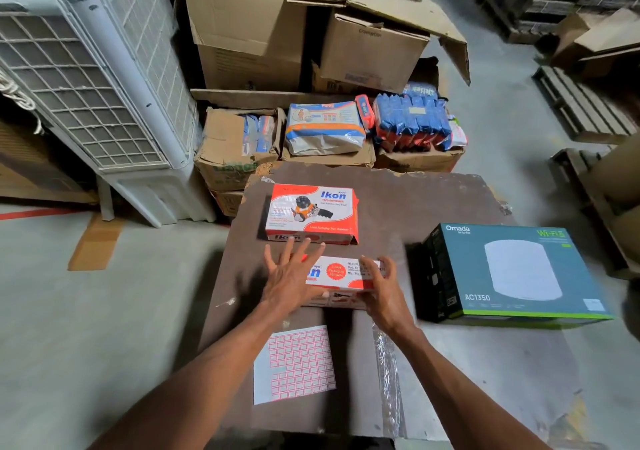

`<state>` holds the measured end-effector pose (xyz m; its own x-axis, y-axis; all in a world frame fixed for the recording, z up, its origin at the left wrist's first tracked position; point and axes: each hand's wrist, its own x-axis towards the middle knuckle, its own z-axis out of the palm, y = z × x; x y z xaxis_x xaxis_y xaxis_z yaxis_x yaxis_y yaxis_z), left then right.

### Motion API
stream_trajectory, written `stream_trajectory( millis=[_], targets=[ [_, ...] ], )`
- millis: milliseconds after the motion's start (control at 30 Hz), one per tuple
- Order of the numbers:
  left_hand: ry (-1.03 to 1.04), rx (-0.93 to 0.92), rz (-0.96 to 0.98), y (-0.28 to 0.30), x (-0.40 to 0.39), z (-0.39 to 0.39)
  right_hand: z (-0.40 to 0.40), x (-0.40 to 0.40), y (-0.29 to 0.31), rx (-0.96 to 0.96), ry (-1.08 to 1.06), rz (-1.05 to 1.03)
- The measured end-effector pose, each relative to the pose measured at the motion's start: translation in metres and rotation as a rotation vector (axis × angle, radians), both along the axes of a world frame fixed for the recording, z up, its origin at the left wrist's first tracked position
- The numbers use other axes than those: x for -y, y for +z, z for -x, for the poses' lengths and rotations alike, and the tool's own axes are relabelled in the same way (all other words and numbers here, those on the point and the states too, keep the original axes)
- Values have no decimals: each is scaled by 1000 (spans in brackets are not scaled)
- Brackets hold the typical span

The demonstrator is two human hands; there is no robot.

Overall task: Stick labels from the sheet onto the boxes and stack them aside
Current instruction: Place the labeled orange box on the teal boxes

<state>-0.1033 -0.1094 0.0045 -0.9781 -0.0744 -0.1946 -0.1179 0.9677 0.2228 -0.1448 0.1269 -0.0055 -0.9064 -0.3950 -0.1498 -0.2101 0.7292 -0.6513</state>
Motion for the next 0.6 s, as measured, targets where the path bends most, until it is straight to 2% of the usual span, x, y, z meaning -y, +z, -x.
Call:
stream_trajectory(
  millis=[100,200,300,400,500,600],
  targets=[
    [60,84,-144,-2,6,-4,1,2,3,56,-19,93],
    [46,33,-146,0,1,-8,9,3,10,74,-43,41],
    [25,-8,-108,-3,-4,-12,21,3,18,179,-244,174],
    [17,-72,-79,-9,-6,-20,38,8,25,260,-401,123],
    [25,-165,-46,-15,-11,-26,48,16,27,509,-469,47],
    [43,-107,-94,-21,-12,-27,49,23,26,739,-466,24]
  ],
)
